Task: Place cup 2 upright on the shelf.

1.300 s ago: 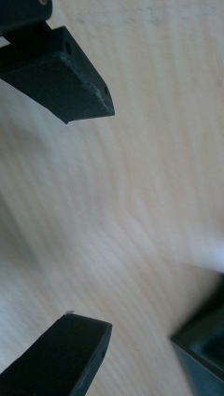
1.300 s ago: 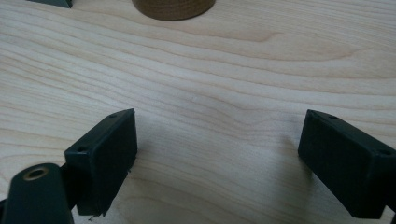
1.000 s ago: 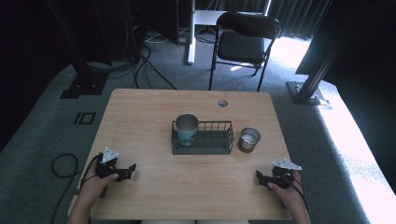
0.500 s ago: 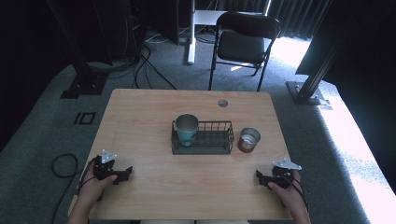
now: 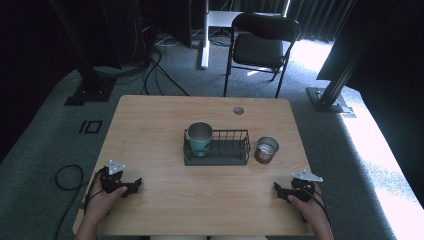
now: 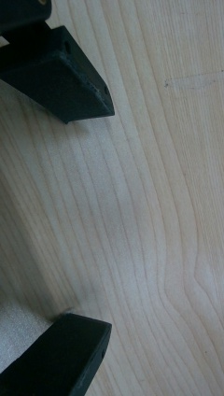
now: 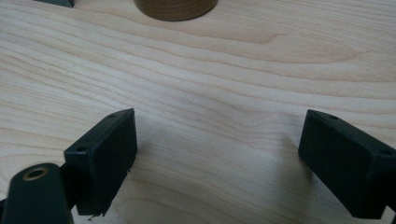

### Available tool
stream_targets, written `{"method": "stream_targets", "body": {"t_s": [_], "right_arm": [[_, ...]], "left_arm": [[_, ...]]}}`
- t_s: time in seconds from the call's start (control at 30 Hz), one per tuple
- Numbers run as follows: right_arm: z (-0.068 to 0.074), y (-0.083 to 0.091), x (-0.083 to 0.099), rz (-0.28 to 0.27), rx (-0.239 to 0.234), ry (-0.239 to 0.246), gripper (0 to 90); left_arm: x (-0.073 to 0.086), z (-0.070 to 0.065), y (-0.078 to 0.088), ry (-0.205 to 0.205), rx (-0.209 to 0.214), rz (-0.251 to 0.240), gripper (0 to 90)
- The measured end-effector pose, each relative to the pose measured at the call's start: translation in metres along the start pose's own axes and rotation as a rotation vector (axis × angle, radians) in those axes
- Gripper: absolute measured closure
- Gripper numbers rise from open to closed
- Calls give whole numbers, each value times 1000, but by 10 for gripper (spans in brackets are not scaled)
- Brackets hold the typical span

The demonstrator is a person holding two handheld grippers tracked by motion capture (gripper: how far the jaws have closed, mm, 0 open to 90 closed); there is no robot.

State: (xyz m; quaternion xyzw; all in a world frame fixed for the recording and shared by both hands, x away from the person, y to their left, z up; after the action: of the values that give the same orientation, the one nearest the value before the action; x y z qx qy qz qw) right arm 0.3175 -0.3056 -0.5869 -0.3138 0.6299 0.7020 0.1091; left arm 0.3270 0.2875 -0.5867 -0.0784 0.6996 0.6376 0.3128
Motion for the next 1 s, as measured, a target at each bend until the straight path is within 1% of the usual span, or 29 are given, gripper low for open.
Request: {"method": "stream_targets", "body": {"t_s": [0.03,0.07,0.13,0.53,0.67,0.83,0.93,1.0], "right_arm": [[0,0,0,0,0,0,111],[0,0,0,1,0,1,111],[0,0,0,1,0,1,111],[0,-1,-2,-2,-19,26,112],[0,-2,-8,-37,-29,12,112],[2,-2,-15,-58,-33,-1,112],[3,-3,-18,-66,-26,6,112],[4,-3,-21,-72,-31,13,112]], "left_arm": [[0,0,0,1,0,0,15],[0,0,0,15,-8,-1,15],[-1,-1,-1,24,-14,-1,15],[-1,-1,-1,24,-15,-1,15],[-1,-1,-1,25,-15,-2,14],[-1,-1,-1,25,-15,-2,15],[-1,-1,-1,24,-15,-1,14],[-1,-1,-1,23,-15,-1,14]]}}
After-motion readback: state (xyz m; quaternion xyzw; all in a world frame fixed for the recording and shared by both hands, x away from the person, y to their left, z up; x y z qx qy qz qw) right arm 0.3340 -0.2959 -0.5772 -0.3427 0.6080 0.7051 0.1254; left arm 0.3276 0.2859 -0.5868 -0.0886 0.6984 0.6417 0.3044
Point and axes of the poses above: each handheld gripper's, and its own axes: y roughly backward along the jaws, x roughly out of its underside, z roughly to its left, the point moved 4 cm from there along -y, roughly forward along the jaws, and after that the axes turned 11 degrees about z, right-handed, at the moved point
